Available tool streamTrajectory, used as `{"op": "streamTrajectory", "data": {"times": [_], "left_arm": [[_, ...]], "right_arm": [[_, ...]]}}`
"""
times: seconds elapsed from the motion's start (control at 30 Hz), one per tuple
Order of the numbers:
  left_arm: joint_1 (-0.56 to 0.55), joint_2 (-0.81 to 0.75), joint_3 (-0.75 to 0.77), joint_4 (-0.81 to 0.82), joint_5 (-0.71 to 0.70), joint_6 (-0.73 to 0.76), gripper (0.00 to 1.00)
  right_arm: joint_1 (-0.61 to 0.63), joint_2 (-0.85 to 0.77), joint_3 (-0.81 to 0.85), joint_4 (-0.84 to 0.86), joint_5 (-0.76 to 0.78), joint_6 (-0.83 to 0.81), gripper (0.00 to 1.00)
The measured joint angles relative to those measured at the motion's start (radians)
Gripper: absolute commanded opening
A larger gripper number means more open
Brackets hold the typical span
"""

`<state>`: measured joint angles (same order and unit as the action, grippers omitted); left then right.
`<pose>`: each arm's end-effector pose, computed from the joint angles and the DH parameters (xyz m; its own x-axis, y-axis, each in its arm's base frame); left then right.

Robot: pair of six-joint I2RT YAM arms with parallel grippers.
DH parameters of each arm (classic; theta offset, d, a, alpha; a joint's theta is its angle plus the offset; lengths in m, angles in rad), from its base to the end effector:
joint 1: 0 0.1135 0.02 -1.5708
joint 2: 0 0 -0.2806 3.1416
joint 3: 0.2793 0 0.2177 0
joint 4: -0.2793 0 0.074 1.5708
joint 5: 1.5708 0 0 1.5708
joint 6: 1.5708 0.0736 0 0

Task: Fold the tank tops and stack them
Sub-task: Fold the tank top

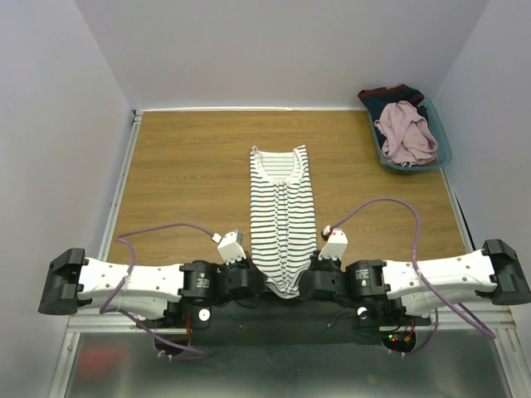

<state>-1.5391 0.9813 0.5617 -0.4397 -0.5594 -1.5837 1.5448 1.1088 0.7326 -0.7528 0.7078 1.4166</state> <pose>0.0444 -0.1673 0.2130 -0.8358 -0.3829 -0.3935 -0.0348 0.7521 -0.6581 0.0522 0.1659 0.2262 -0.7470 0.1553 -0.6464 -0.0923 0.9387 0.3322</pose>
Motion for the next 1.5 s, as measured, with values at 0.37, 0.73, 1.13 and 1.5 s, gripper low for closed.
{"op": "streamTrajectory", "data": {"times": [0.37, 0.73, 1.13, 1.5], "left_arm": [[0.254, -0.068, -0.009, 0.115, 0.01, 0.209, 0.0], [0.475, 0.015, -0.011, 0.27, 0.049, 0.445, 0.0], [0.648, 0.166, 0.037, 0.407, 0.116, 0.605, 0.0], [0.77, 0.316, 0.14, 0.499, 0.19, 0.712, 0.0]], "right_arm": [[-0.166, 0.023, 0.096, 0.003, 0.082, -0.168, 0.05], [-0.389, 0.113, 0.12, 0.203, 0.046, -0.452, 0.05], [-0.621, 0.229, 0.15, 0.405, -0.122, -0.684, 0.02], [-0.755, 0.288, 0.202, 0.486, -0.22, -0.776, 0.01]]}}
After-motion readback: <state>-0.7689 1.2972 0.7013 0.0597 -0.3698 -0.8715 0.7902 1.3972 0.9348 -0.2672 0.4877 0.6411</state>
